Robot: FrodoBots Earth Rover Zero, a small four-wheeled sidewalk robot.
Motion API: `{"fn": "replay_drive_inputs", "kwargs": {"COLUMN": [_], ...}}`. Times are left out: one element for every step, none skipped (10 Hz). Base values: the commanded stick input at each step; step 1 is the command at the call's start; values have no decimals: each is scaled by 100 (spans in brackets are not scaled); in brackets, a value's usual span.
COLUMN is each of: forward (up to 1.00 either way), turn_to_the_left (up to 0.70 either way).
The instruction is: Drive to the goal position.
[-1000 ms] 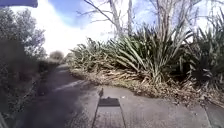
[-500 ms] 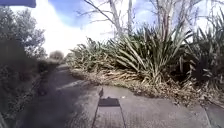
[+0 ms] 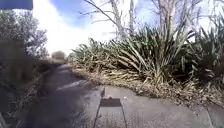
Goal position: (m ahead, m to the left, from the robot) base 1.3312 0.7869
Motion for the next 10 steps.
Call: {"fn": "replay_drive_inputs", "kwargs": {"forward": [0,0,0,0,0,0,0,0,0,0], "turn_to_the_left": [85,30,0,0,0,0,0,0,0,0]}}
